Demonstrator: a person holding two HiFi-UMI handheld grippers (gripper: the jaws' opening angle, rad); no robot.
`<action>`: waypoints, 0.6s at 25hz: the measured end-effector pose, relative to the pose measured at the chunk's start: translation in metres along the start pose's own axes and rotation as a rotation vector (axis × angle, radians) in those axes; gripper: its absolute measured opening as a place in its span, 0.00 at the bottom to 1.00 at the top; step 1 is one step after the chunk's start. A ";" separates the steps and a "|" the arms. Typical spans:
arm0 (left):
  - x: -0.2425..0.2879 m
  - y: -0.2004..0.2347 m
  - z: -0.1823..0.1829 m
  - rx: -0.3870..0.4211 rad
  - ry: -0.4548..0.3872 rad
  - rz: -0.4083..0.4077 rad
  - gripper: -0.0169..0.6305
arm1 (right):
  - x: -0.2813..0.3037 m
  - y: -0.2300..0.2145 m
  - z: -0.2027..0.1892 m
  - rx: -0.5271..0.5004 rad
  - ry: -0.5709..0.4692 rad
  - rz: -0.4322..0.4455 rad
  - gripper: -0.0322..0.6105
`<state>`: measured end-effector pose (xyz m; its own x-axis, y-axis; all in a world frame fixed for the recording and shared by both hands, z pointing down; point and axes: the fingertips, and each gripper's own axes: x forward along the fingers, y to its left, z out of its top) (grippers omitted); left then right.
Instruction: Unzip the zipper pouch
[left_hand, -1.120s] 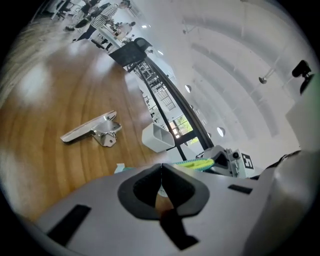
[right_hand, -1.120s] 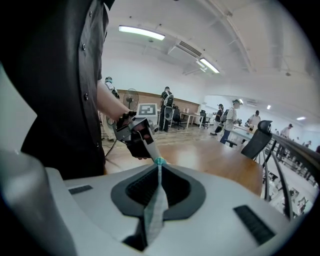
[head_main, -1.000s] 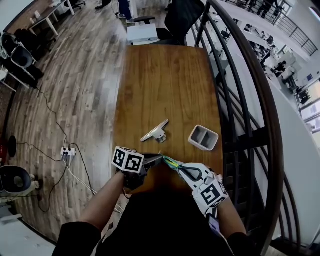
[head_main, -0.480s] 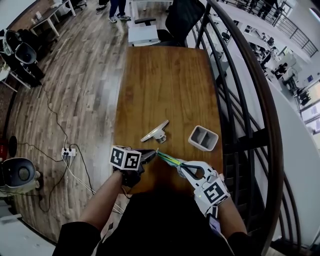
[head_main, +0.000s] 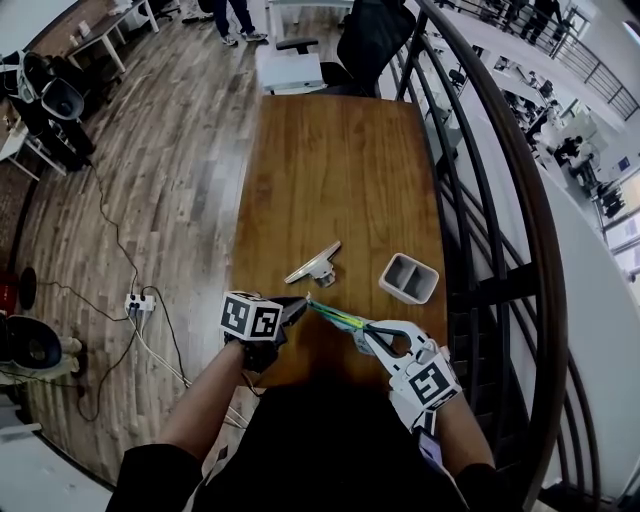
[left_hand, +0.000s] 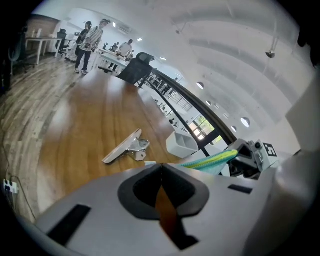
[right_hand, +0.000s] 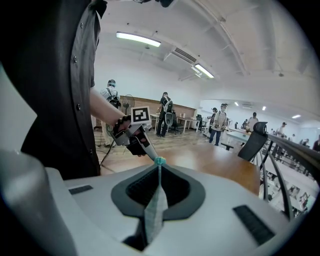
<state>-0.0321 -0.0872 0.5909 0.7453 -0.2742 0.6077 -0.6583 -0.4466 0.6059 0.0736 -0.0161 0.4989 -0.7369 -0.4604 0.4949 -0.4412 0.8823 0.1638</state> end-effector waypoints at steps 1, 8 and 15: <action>-0.001 0.000 0.001 0.000 -0.003 0.001 0.05 | -0.001 -0.001 0.000 0.002 -0.002 -0.002 0.07; -0.004 0.008 0.003 0.011 -0.021 0.070 0.05 | 0.000 -0.002 0.000 0.001 -0.006 -0.003 0.07; -0.009 0.006 0.004 -0.003 -0.046 0.065 0.05 | 0.001 -0.005 0.001 0.036 -0.026 -0.010 0.07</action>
<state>-0.0426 -0.0906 0.5868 0.7050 -0.3415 0.6216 -0.7057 -0.4243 0.5674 0.0749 -0.0211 0.4973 -0.7449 -0.4723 0.4712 -0.4669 0.8736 0.1376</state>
